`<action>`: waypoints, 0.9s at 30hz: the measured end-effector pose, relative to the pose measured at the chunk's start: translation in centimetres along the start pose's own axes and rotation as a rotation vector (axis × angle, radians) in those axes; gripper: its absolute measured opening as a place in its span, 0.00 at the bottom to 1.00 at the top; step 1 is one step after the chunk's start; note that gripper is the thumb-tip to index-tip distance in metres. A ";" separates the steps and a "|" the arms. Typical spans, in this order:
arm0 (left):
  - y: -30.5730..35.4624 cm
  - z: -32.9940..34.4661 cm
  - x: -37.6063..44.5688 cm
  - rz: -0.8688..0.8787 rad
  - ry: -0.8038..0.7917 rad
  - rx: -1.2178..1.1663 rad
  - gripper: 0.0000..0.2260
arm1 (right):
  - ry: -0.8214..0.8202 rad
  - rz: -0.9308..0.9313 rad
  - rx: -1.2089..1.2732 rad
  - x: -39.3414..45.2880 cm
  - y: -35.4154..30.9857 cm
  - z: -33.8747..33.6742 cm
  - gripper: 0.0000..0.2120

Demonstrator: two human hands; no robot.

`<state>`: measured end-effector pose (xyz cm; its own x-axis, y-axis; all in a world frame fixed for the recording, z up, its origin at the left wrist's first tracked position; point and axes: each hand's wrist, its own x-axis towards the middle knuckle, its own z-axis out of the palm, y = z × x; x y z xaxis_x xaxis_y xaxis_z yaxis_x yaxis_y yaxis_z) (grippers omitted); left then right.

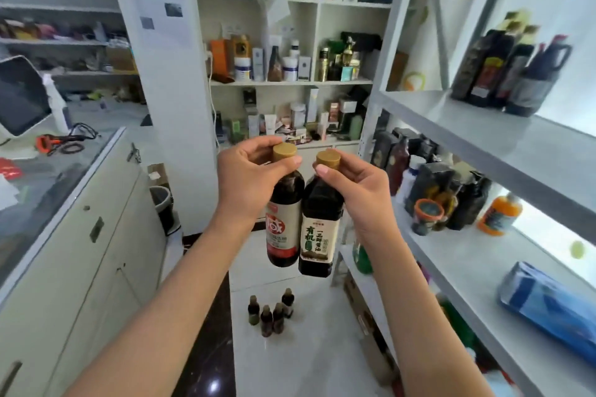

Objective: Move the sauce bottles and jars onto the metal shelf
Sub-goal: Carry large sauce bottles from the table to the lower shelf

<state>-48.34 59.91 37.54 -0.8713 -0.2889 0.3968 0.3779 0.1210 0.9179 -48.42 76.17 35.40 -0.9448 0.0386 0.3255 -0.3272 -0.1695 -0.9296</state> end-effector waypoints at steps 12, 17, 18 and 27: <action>-1.6 14.5 14.4 0.054 -0.319 -0.233 0.16 | 0.325 -0.125 -0.179 13.5 -2.3 -7.5 0.08; -0.3 19.9 21.4 0.113 -0.448 -0.337 0.17 | 0.431 -0.221 -0.259 19.6 -5.1 -9.0 0.08; 0.1 21.1 22.7 0.122 -0.471 -0.357 0.18 | 0.452 -0.245 -0.282 20.7 -5.6 -9.5 0.08; 3.2 32.0 28.5 0.141 -0.605 -0.513 0.17 | 0.669 -0.363 -0.340 27.9 -9.3 -15.3 0.07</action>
<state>-81.99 82.40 51.88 -0.7680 0.2786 0.5767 0.4657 -0.3753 0.8014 -72.07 93.93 50.49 -0.5561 0.6289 0.5434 -0.5003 0.2688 -0.8231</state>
